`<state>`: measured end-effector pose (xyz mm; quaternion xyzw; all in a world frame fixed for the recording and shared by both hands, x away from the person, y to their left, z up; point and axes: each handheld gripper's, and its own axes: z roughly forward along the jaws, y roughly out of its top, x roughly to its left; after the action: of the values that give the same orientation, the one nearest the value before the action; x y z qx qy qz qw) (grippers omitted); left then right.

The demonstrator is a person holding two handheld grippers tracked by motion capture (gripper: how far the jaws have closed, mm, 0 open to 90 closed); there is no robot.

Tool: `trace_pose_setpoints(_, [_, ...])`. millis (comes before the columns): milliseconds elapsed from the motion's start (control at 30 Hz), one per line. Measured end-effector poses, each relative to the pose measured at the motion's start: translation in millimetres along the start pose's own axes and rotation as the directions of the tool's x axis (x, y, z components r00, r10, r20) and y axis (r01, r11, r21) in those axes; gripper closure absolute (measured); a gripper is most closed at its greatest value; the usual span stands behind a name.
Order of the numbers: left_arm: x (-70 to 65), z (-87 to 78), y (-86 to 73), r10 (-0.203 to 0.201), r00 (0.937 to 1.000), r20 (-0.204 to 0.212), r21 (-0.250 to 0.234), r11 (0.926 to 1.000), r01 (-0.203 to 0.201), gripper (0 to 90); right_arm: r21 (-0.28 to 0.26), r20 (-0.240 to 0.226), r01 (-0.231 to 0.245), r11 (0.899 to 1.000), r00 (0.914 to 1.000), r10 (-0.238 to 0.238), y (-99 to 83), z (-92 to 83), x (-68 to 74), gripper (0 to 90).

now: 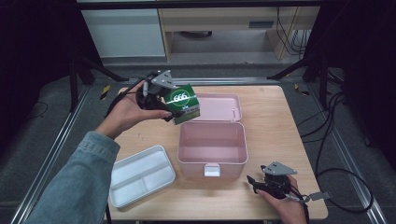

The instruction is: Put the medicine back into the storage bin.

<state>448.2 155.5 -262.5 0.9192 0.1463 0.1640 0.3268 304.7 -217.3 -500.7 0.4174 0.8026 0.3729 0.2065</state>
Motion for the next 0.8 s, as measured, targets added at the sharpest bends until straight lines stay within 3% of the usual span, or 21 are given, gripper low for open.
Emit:
trace_pose_setpoints(367, [-14.3,50.1,31.0,0.084,0.9913,0.102,0.016,0.9961,-0.086,17.0,-0.019,0.028,-0.018,1.000,0.9994,0.019,-6.2,-12.7,-2.2,32.7])
trace_pose_setpoints(633, [-24.7,79.0,43.6,0.128,0.9763,0.174,-0.019,0.9918,-0.127,17.0,-0.023,0.043,-0.024,0.999,0.9987,0.025,-9.8,-17.7,-3.1,33.3])
trace_pose_setpoints(800, [-28.2,95.2,44.0,0.137,0.9661,0.219,-0.045,0.9905,-0.130,16.9,-0.022,0.046,-0.027,0.999,0.9985,0.028,-10.7,-18.3,-4.0,33.5])
